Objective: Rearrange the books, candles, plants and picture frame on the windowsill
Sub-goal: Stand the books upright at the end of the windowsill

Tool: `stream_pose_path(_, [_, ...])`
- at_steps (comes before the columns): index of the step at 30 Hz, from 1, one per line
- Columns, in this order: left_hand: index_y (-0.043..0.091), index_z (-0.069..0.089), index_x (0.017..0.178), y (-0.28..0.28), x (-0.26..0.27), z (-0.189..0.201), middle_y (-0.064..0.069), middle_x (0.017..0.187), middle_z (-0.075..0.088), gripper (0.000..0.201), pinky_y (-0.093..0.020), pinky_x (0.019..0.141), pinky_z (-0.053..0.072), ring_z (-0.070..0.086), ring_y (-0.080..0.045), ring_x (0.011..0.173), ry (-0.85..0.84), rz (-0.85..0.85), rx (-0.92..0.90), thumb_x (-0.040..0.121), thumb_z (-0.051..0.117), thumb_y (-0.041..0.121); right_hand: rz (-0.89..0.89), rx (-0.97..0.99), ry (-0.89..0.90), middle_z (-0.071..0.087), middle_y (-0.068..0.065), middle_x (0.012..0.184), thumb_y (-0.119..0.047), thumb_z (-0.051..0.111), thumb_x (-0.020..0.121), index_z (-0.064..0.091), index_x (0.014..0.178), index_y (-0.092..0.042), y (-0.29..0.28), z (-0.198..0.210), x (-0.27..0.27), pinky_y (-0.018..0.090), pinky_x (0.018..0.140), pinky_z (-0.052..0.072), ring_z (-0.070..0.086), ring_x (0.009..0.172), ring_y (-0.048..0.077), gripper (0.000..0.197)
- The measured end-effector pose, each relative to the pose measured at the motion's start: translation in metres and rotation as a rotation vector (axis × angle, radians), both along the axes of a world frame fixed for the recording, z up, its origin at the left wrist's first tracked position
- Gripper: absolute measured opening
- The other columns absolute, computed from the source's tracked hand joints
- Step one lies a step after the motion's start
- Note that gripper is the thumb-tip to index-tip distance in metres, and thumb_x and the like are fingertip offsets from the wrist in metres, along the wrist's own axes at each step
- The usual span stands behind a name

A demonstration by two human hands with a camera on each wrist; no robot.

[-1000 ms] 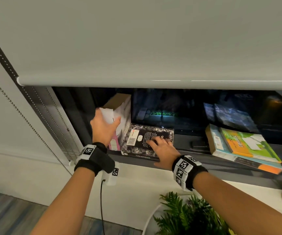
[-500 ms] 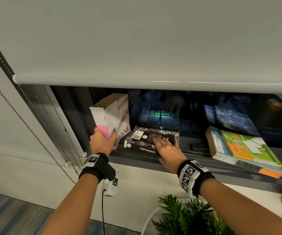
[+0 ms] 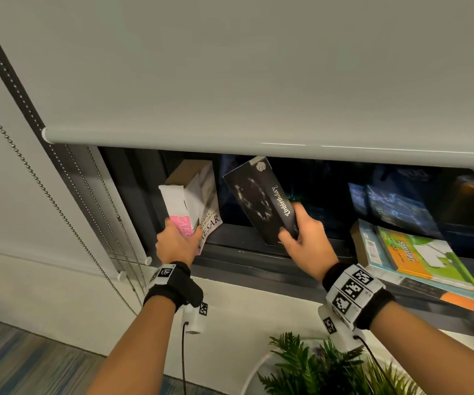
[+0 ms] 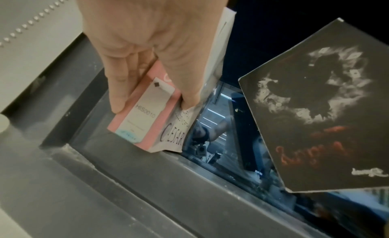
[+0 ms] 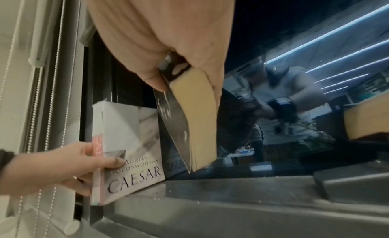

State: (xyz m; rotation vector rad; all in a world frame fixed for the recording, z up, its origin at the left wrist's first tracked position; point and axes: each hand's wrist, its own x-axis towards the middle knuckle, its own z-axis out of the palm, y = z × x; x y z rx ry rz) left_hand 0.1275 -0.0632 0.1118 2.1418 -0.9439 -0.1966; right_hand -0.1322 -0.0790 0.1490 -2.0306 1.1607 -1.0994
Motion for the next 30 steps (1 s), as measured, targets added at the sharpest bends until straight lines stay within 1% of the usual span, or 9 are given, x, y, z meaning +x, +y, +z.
stream_pose_path(5, [0.005, 0.050, 0.114, -0.001, 0.007, 0.005, -0.019, 0.111, 0.062, 0.065, -0.043, 0.083, 0.050, 0.060, -0.039, 0.103, 0.010, -0.014, 0.022, 0.072, 0.077, 0.047, -0.019, 0.064, -0.042, 0.062, 0.000, 0.108, -0.012, 0.060, 0.088, 0.043, 0.129, -0.018, 0.003, -0.009, -0.003, 0.014, 0.070, 0.051, 0.064, 0.091, 0.014, 0.044])
stream_pose_path(9, [0.005, 0.047, 0.117, -0.002, 0.008, 0.005, -0.020, 0.115, 0.060, 0.068, -0.047, 0.087, 0.051, 0.059, -0.040, 0.105, 0.043, -0.016, 0.026, 0.072, 0.078, 0.045, -0.033, 0.110, -0.032, 0.060, 0.001, 0.116, -0.011, 0.060, 0.089, 0.038, 0.135, -0.019, 0.007, -0.018, -0.008, 0.024, 0.083, 0.054, 0.061, 0.101, 0.014, 0.052])
stream_pose_path(13, [0.004, 0.041, 0.117, 0.000, 0.006, 0.005, -0.021, 0.117, 0.058, 0.072, -0.051, 0.086, 0.050, 0.057, -0.042, 0.107, 0.014, 0.009, -0.017, 0.070, 0.079, 0.044, -0.035, 0.122, -0.006, 0.060, 0.003, 0.120, -0.012, 0.060, 0.089, 0.038, 0.136, -0.019, 0.007, -0.016, -0.013, 0.027, 0.083, 0.055, 0.061, 0.102, 0.016, 0.053])
stream_pose_path(16, [0.006, 0.041, 0.118, 0.002, 0.008, 0.008, -0.019, 0.117, 0.057, 0.078, -0.053, 0.088, 0.047, 0.056, -0.041, 0.108, -0.104, 0.035, -0.062, 0.066, 0.076, 0.053, -0.064, 0.121, 0.000, 0.060, 0.003, 0.117, -0.011, 0.060, 0.088, 0.040, 0.133, -0.017, 0.005, -0.016, -0.015, 0.017, 0.076, 0.053, 0.062, 0.101, 0.017, 0.050])
stream_pose_path(18, [0.007, 0.041, 0.121, 0.004, 0.008, 0.012, -0.018, 0.120, 0.055, 0.082, -0.054, 0.091, 0.044, 0.053, -0.040, 0.110, -0.153, 0.054, -0.112, 0.064, 0.076, 0.054, -0.089, 0.124, -0.005, 0.060, 0.001, 0.114, -0.010, 0.062, 0.087, 0.042, 0.131, -0.016, 0.005, -0.016, -0.016, 0.009, 0.071, 0.048, 0.062, 0.099, 0.015, 0.048])
stream_pose_path(19, [0.008, 0.041, 0.123, 0.005, 0.009, 0.014, -0.017, 0.121, 0.054, 0.082, -0.054, 0.091, 0.044, 0.053, -0.039, 0.111, -0.169, 0.060, -0.138, 0.064, 0.077, 0.053, -0.101, 0.124, -0.005, 0.059, 0.001, 0.113, -0.010, 0.062, 0.087, 0.043, 0.130, -0.016, 0.006, -0.016, -0.016, 0.009, 0.070, 0.047, 0.061, 0.098, 0.014, 0.048])
stream_pose_path(22, [0.011, 0.043, 0.120, 0.008, 0.015, 0.016, -0.014, 0.117, 0.056, 0.075, -0.053, 0.089, 0.047, 0.055, -0.035, 0.107, -0.144, 0.015, -0.194, 0.065, 0.078, 0.048, -0.161, 0.124, 0.014, 0.060, 0.000, 0.109, -0.012, 0.066, 0.083, 0.046, 0.124, -0.016, 0.006, -0.017, -0.017, 0.017, 0.073, 0.049, 0.060, 0.096, 0.015, 0.046])
stream_pose_path(26, [0.011, 0.050, 0.103, 0.005, 0.023, 0.018, -0.013, 0.102, 0.064, 0.057, -0.047, 0.085, 0.052, 0.060, -0.035, 0.097, -0.018, -0.060, -0.153, 0.070, 0.074, 0.051, -0.251, 0.167, 0.066, 0.064, 0.003, 0.098, -0.014, 0.069, 0.078, 0.053, 0.115, -0.011, 0.004, -0.011, -0.019, 0.025, 0.075, 0.047, 0.060, 0.089, 0.019, 0.041])
stream_pose_path(30, [0.011, 0.052, 0.100, 0.001, 0.018, 0.023, -0.014, 0.103, 0.063, 0.053, -0.046, 0.087, 0.052, 0.060, -0.035, 0.097, 0.019, -0.075, -0.125, 0.073, 0.072, 0.052, -0.329, 0.311, 0.079, 0.068, 0.008, 0.105, -0.034, 0.069, 0.080, 0.060, 0.113, -0.015, -0.002, -0.001, -0.026, 0.030, 0.089, 0.048, 0.062, 0.102, 0.027, 0.039])
